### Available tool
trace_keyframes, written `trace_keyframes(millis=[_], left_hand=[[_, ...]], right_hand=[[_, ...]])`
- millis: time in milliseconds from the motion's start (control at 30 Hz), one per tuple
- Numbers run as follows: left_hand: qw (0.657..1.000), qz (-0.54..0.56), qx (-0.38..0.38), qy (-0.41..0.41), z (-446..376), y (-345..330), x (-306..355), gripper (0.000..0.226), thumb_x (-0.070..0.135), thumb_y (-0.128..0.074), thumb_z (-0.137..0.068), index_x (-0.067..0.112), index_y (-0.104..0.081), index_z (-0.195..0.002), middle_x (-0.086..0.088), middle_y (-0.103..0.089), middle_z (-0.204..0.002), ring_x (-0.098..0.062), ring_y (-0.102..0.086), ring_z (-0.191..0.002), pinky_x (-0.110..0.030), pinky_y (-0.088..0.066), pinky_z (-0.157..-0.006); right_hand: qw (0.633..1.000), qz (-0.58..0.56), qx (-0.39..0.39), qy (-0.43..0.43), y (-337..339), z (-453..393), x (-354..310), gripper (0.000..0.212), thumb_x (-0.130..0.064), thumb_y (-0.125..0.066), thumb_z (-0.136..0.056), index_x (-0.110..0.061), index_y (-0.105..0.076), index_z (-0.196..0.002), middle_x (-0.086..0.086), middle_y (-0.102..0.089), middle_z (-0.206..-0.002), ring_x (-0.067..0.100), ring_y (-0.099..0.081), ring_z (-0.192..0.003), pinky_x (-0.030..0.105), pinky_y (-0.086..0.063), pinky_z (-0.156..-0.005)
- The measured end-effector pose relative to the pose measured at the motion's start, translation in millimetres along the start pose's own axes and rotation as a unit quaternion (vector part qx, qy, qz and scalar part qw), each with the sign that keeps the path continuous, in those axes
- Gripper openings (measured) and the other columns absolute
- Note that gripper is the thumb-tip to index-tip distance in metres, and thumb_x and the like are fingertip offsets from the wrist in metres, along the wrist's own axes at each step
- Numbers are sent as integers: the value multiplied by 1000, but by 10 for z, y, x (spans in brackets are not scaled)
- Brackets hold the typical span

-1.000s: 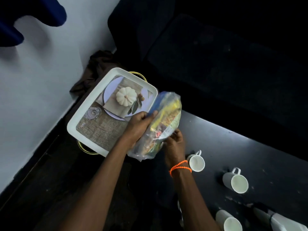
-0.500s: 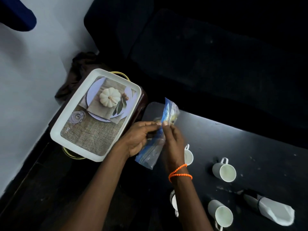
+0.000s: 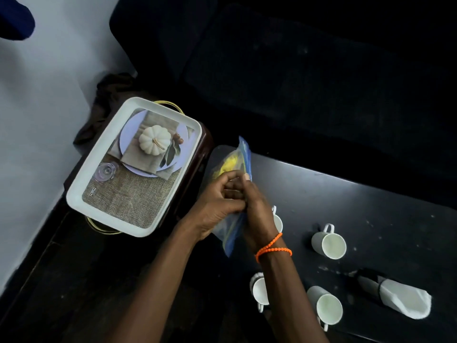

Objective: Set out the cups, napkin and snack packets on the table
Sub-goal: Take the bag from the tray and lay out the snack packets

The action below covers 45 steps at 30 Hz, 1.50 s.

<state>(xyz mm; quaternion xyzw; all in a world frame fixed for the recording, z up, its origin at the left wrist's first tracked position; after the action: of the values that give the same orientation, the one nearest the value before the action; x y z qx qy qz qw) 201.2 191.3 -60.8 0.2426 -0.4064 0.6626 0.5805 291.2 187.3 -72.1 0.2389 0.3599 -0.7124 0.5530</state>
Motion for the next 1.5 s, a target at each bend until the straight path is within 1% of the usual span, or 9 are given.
trace_keyframes(millis=[167,400,567,700,833,933,1167,1300,1500], left_hand=[[989,-110,69,-66,80,92,91,69,30,-77,-63,39,-64,-131,2,-76,-111,-19,-76,-100,-32,-62,-89],[991,-55,105,-68,145,283,23,22,11,-83,-84,30,-84,-95,-7,-82,-92,-12,-76,-89,-32,-62,-89],[981,55,172,-74,193,506,25,16,9,-77,-89,24,-79,-89,3,-78,-82,-6,-71,-77,-22,-58,-75],[944,69,290,-140,385,891,196,23,1,-71,-94,23,-68,-88,9,-73,-79,-10,-66,-78,-33,-55,-79],[925,-17,321,-203,615,934,436,23,2,-77,-89,23,-68,-92,13,-74,-78,-2,-69,-75,-19,-56,-72],[925,-33,314,-212,668,843,430,26,2,-80,-85,24,-70,-93,10,-74,-77,-3,-69,-72,-17,-56,-69],[923,-34,316,-218,635,802,394,27,3,-79,-81,26,-71,-91,10,-74,-75,-3,-67,-68,-15,-54,-67],[924,-35,312,-217,602,809,387,27,2,-77,-81,26,-71,-90,10,-74,-73,-2,-66,-66,-15,-53,-65],[904,-11,369,-216,635,1019,369,22,3,-72,-84,23,-70,-94,14,-70,-72,-1,-63,-66,-17,-53,-67]], right_hand=[[998,-45,6,-40,10,-17,49,43,-45,-56,-104,-8,-77,-110,18,-79,-104,29,-77,-98,42,-62,-89],[998,-68,2,1,103,27,-94,43,-34,-54,-108,4,-71,-118,38,-69,-122,52,-66,-120,63,-50,-108],[996,25,73,34,344,34,-197,32,-27,-57,-106,-3,-77,-104,24,-78,-107,44,-73,-103,48,-65,-82],[941,232,225,99,772,168,-514,34,-21,-59,-105,8,-73,-94,35,-73,-98,50,-71,-95,62,-58,-85],[884,319,267,214,660,530,-1048,31,-14,-72,-96,-8,-71,-126,13,-74,-118,21,-72,-97,35,-61,-86],[831,341,232,372,203,832,-1387,20,-12,-70,-92,-14,-76,-111,8,-77,-99,16,-74,-83,25,-60,-80],[842,530,91,-45,-264,-304,-354,29,-20,-64,-95,0,-70,-115,24,-71,-122,41,-67,-114,38,-53,-95],[841,536,52,-46,-305,-416,-143,38,-16,-54,-104,3,-59,-137,27,-59,-143,42,-56,-133,41,-43,-108],[820,556,78,113,-598,-119,-857,20,-22,-66,-87,-17,-56,-70,13,-64,-77,38,-64,-81,32,-46,-68]])
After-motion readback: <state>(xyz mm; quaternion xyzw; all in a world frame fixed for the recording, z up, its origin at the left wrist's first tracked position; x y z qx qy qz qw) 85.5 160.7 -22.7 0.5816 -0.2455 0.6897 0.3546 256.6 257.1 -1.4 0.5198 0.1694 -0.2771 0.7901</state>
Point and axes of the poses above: each hand's wrist, its own z-axis away from the middle knuckle, its own y-axis out of the back of the hand, x = y × z, the point moved 10 cm from there along -z, towards the middle knuckle
